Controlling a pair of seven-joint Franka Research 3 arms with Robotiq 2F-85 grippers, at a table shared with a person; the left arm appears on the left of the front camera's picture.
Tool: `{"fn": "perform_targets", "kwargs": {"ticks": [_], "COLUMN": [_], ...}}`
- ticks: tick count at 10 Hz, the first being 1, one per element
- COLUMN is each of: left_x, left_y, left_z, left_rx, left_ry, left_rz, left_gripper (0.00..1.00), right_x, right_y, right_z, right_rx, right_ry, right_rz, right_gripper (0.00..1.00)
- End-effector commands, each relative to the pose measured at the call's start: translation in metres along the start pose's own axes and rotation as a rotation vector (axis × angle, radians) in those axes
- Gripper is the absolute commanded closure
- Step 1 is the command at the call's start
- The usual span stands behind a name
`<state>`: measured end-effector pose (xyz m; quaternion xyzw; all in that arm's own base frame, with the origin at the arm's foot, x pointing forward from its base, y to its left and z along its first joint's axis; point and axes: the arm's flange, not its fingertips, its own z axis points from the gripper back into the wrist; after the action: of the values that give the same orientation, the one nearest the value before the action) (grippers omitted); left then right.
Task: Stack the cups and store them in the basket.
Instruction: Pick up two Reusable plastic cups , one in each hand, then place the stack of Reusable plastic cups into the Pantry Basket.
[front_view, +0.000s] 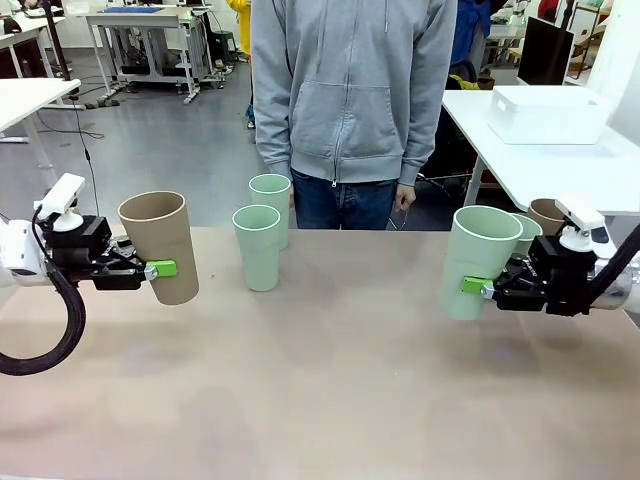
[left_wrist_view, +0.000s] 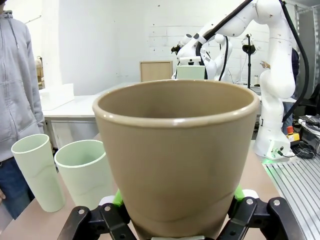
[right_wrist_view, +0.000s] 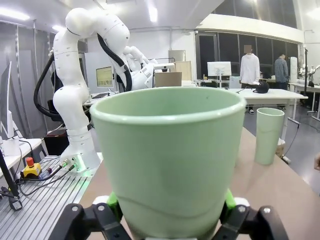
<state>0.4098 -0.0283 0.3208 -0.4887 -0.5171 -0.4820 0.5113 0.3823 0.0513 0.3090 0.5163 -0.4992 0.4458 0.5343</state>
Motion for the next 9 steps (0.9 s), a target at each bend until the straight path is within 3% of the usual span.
{"fn": "perform_targets", "kwargs": {"ticks": [1, 9], "left_x": [0.0032, 0.0032], "left_y": [-0.0003, -0.0003], "left_z": [-0.0003, -0.0003], "left_rx": [-0.001, -0.001], "left_ry": [-0.001, -0.001], "left_rz": [-0.010, -0.010], "left_gripper": [0.15, 0.15], "right_x": [0.0018, 0.0018], "right_y": [-0.0003, -0.0003], "right_z": [-0.0001, -0.0001], "right_rx": [-0.003, -0.003], "right_ry": [0.002, 0.002], "right_rz": [0.012, 0.012], "right_gripper": [0.15, 0.15]}}
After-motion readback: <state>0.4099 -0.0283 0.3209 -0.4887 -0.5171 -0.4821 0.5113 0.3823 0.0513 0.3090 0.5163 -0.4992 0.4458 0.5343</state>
